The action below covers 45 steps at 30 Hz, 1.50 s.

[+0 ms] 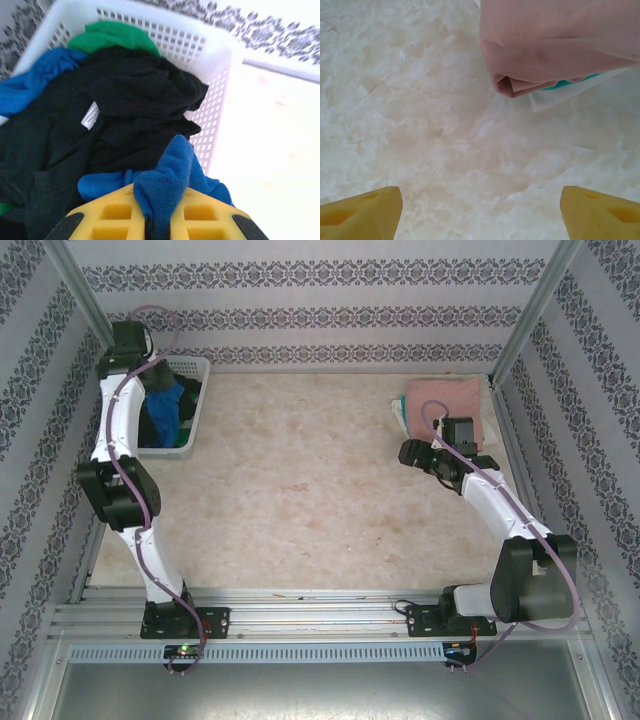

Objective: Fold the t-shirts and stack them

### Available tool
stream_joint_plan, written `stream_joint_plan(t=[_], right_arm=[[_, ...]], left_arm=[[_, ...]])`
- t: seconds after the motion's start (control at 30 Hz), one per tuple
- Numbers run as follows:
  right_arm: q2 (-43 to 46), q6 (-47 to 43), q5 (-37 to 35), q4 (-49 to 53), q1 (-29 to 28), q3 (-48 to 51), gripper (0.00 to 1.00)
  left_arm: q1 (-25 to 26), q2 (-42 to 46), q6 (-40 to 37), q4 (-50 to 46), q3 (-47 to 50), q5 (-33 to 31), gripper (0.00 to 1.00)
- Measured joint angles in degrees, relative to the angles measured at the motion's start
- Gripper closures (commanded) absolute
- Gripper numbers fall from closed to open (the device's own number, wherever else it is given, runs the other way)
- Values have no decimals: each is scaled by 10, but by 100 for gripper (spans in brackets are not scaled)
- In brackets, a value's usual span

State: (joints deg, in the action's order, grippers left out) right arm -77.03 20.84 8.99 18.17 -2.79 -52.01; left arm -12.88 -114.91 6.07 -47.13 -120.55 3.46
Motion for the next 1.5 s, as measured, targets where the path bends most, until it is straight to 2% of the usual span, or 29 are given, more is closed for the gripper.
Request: stream_joint_plan(t=[0.23, 0.33, 0.53, 0.63, 0.7, 0.8, 0.93, 1.0, 1.17, 1.4, 1.43, 1.5], right_arm=[[21, 0, 6, 0, 0, 2, 17], [28, 0, 6, 3, 0, 4, 17], [47, 0, 8, 9, -1, 6, 16], [61, -2, 8, 9, -1, 8, 16], [64, -2, 8, 10, -1, 9, 16], [64, -2, 8, 10, -1, 12, 16], [64, -2, 8, 13, -1, 23, 16], [64, -4, 9, 17, -1, 23, 16], [70, -13, 9, 22, -1, 23, 16], [89, -16, 9, 24, -1, 31, 16], [90, -16, 9, 24, -1, 32, 16], [91, -16, 10, 26, -1, 32, 15]], left_arm=[[0, 7, 1, 10, 21, 26, 94], [0, -8, 5, 9, 5, 42, 90], [0, -103, 9, -44, -214, 51, 88], [0, -100, 15, -56, -241, 56, 85], [0, -93, 18, -55, -233, 60, 83], [0, -74, 20, -47, -174, 71, 68], [0, -70, 19, -30, -72, 75, 64], [0, -76, 20, -29, -34, 78, 58], [0, -79, 23, -13, 37, 90, 56], [0, -79, 30, 3, 42, 112, 50], [1, -79, 30, 4, 42, 115, 57], [1, -78, 34, 6, 44, 120, 84]])
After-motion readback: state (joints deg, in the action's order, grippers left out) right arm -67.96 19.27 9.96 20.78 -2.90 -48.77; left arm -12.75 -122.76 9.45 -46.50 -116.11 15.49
